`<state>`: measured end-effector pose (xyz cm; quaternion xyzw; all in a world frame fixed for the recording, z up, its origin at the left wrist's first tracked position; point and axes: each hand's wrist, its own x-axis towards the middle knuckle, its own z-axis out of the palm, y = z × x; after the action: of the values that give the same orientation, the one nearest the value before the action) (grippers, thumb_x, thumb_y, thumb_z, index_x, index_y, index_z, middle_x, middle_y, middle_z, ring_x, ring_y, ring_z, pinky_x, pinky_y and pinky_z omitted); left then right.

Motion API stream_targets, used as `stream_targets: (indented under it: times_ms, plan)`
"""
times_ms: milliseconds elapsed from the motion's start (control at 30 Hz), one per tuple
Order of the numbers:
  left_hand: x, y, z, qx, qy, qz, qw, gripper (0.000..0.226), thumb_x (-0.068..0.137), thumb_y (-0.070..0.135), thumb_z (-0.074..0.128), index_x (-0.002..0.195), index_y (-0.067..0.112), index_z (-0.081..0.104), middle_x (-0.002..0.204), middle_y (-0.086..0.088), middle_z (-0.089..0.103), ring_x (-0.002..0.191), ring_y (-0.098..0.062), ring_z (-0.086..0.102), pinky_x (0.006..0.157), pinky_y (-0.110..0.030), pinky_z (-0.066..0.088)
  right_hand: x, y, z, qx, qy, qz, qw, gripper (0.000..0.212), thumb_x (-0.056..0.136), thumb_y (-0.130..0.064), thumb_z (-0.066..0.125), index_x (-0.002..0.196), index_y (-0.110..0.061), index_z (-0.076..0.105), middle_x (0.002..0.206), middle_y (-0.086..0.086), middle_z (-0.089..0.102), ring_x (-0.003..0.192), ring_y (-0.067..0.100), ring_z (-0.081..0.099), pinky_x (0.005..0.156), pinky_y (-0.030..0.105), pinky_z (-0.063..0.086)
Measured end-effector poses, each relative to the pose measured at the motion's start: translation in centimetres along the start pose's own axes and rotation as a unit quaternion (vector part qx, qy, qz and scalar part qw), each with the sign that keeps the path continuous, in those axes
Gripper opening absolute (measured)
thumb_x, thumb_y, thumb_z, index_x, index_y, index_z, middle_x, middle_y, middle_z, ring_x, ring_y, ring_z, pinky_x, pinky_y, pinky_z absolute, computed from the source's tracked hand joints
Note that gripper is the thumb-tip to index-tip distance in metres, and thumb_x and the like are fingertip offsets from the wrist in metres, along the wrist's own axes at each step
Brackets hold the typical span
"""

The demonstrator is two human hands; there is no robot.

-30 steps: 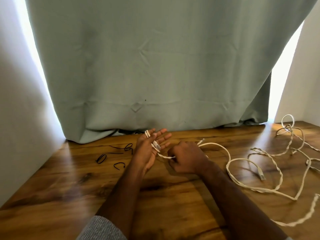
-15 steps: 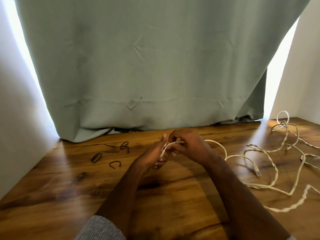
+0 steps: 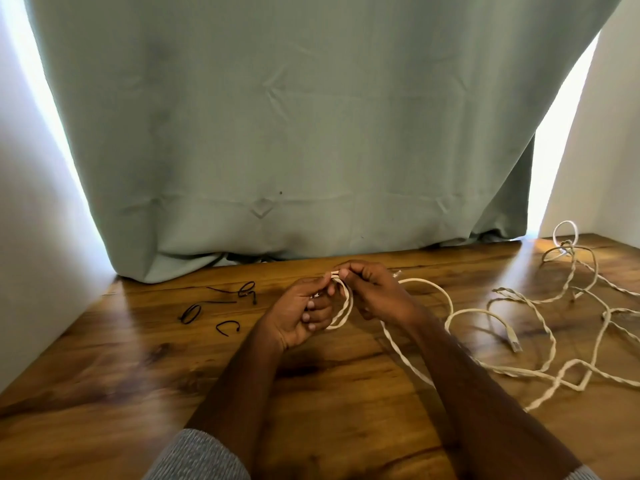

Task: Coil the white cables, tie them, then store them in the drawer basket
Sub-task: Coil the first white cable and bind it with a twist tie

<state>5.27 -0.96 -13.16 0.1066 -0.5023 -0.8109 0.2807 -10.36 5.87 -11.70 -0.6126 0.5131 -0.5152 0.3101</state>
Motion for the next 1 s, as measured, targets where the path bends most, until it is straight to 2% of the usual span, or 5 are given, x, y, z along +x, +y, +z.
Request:
stream_targets:
  times_ms: [233, 433, 533, 667, 1000]
  plan:
    - [0.2, 0.4, -0.4, -0.166, -0.086, 0.027, 0.982, 0.035, 0.098, 0.034, 0.042, 0.075, 0.012, 0.057, 0.042, 0.008, 0.025, 0.031, -0.007, 0.014, 0.033, -0.018, 0.015, -0.6, 0.1, 0.3, 0.101, 0.019, 0.040, 0.994, 0.026, 0.105, -0.029, 0.050, 0.111, -0.011, 0.069, 0.078, 0.021, 0.060, 0.045, 0.016, 0.049, 0.039, 0.023, 0.038]
    - [0.1, 1.1, -0.6, -0.178, -0.045, 0.099, 0.978, 0.049, 0.099, 0.031, 0.036, 0.101, -0.002, 0.072, 0.045, 0.007, 0.018, 0.034, -0.006, 0.011, 0.030, -0.019, 0.021, -1.0, 1.0, 0.5, -0.238, -0.019, 0.039, 0.970, 0.027, 0.108, -0.038, 0.037, 0.110, -0.023, 0.060, 0.083, 0.009, 0.070, 0.049, 0.011, 0.061, 0.042, 0.029, 0.048]
    - [0.2, 1.2, -0.2, -0.178, 0.005, 0.120, 0.977, 0.048, 0.097, 0.028, 0.039, 0.110, -0.008, 0.068, 0.040, 0.007, 0.028, 0.034, -0.007, 0.011, 0.033, -0.018, 0.019, -0.4, 1.0, 0.8, -0.403, -0.048, -0.021, 0.914, 0.039, 0.099, -0.051, 0.032, 0.110, -0.026, 0.060, 0.098, 0.000, 0.069, 0.081, 0.012, 0.065, 0.074, 0.043, 0.058]
    - [0.5, 1.3, -0.1, -0.172, 0.050, 0.148, 0.973, 0.048, 0.097, 0.025, 0.044, 0.127, -0.013, 0.050, 0.052, 0.005, 0.038, 0.038, -0.005, 0.033, 0.040, -0.018, 0.029, -0.5, 0.6, 1.8, -0.488, -0.087, -0.004, 0.869, 0.034, 0.096, -0.050, 0.041, 0.110, -0.024, 0.057, 0.106, 0.003, 0.065, 0.092, 0.020, 0.061, 0.082, 0.044, 0.055]
    - [2.0, 0.1, 0.5, -0.008, 0.190, 0.178, 0.965, 0.022, 0.105, 0.010, 0.036, 0.094, 0.001, 0.054, 0.078, -0.010, 0.073, 0.065, -0.018, 0.071, 0.059, -0.025, 0.056, -1.0, -1.1, 2.6, -0.567, -0.156, -0.047, 0.808, 0.027, 0.098, -0.041, 0.055, 0.105, -0.016, 0.064, 0.110, 0.009, 0.066, 0.103, 0.026, 0.061, 0.075, 0.032, 0.041]
